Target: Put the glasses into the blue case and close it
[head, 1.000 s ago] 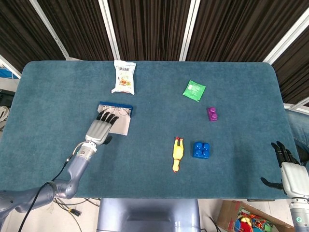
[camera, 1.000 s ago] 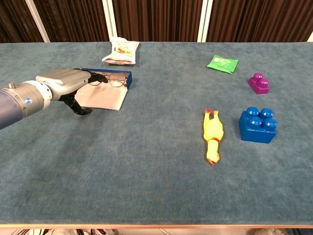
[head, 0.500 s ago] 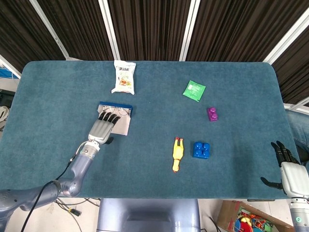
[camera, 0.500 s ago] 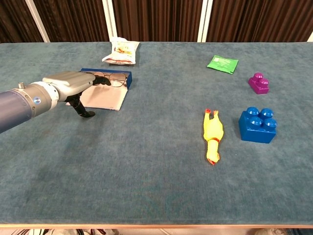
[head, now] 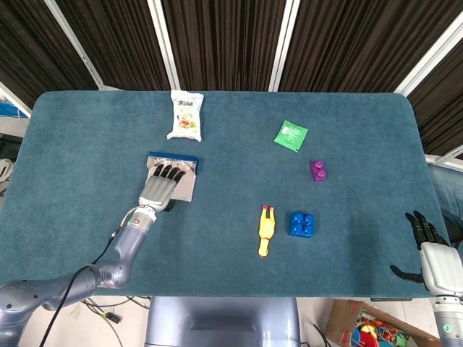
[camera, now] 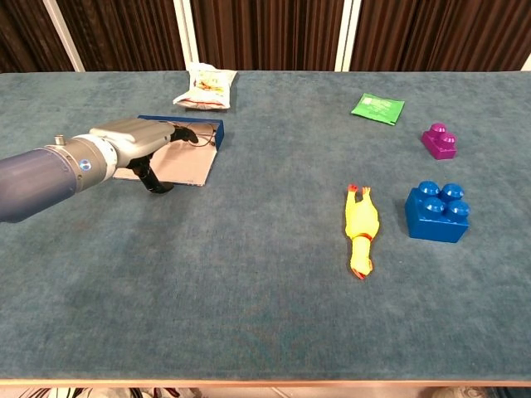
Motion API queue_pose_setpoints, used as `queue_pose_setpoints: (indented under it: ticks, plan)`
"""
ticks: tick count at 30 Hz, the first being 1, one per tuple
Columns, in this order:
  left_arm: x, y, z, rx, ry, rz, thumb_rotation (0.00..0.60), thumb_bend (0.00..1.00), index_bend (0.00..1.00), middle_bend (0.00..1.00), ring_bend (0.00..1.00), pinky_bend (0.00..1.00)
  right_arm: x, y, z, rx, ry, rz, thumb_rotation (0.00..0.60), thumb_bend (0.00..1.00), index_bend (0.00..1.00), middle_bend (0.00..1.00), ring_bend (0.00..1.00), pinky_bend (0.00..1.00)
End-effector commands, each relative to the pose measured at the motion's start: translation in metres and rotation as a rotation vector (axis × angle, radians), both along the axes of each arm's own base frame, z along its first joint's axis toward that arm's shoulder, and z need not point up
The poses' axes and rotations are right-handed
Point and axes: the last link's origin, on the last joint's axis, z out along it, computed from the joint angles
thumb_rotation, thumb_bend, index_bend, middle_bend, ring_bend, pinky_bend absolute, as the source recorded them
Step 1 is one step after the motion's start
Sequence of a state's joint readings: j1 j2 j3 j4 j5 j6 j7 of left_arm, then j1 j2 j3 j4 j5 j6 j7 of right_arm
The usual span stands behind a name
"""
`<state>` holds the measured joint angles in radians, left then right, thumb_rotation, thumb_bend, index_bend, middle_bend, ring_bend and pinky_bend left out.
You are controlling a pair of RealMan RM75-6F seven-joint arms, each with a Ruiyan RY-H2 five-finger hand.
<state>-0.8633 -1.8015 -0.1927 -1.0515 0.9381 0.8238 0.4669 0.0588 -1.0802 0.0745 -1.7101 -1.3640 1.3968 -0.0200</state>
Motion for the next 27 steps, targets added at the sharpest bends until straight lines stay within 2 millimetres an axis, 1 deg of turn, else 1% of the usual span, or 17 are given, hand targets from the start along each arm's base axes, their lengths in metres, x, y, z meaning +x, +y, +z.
queue_pose_setpoints:
  ticks: [1, 6, 10, 13, 14, 19, 24, 27]
  plan:
    - [0.002, 0.001, -0.001, 0.005, 0.006, -0.008, 0.600, 0.21, 0.12, 0.08, 0.00, 0.00, 0.000, 0.000, 0.000, 0.000, 0.000, 0.000, 0.600, 0.18, 0.00, 0.00, 0.12, 0.27]
    - [0.003, 0.001, -0.004, 0.011, 0.017, -0.019, 0.600, 0.22, 0.14, 0.07, 0.00, 0.00, 0.000, 0.000, -0.001, 0.003, -0.003, -0.006, 0.600, 0.18, 0.00, 0.00, 0.12, 0.27]
    - [0.004, 0.004, -0.005, 0.028, 0.039, -0.043, 0.600, 0.29, 0.19, 0.07, 0.00, 0.00, 0.000, 0.000, -0.001, 0.003, -0.004, -0.007, 0.600, 0.18, 0.00, 0.00, 0.12, 0.27]
    - [0.005, 0.006, -0.005, 0.048, 0.046, -0.055, 0.600, 0.36, 0.24, 0.07, 0.00, 0.00, 0.000, 0.000, -0.001, 0.003, -0.007, -0.010, 0.600, 0.18, 0.00, 0.00, 0.12, 0.27]
    - [0.006, 0.007, -0.004, 0.056, 0.044, -0.057, 0.600, 0.36, 0.24, 0.07, 0.00, 0.00, -0.001, 0.000, -0.001, 0.004, -0.007, -0.012, 0.600, 0.18, 0.00, 0.00, 0.12, 0.27]
    - [0.009, 0.013, -0.002, 0.086, 0.043, -0.067, 0.600, 0.37, 0.25, 0.07, 0.00, 0.00, -0.001, 0.000, 0.000, 0.004, -0.009, -0.012, 0.600, 0.18, 0.00, 0.00, 0.12, 0.27]
    - [0.018, 0.026, 0.006, 0.132, 0.021, -0.076, 0.600, 0.37, 0.25, 0.08, 0.00, 0.00, -0.001, 0.001, 0.000, 0.005, -0.016, -0.018, 0.600, 0.18, 0.00, 0.00, 0.12, 0.27]
    - [0.019, 0.031, 0.009, 0.147, 0.031, -0.077, 0.600, 0.37, 0.26, 0.08, 0.00, 0.00, -0.001, 0.001, -0.001, 0.007, -0.017, -0.019, 0.600, 0.18, 0.00, 0.00, 0.12, 0.27]
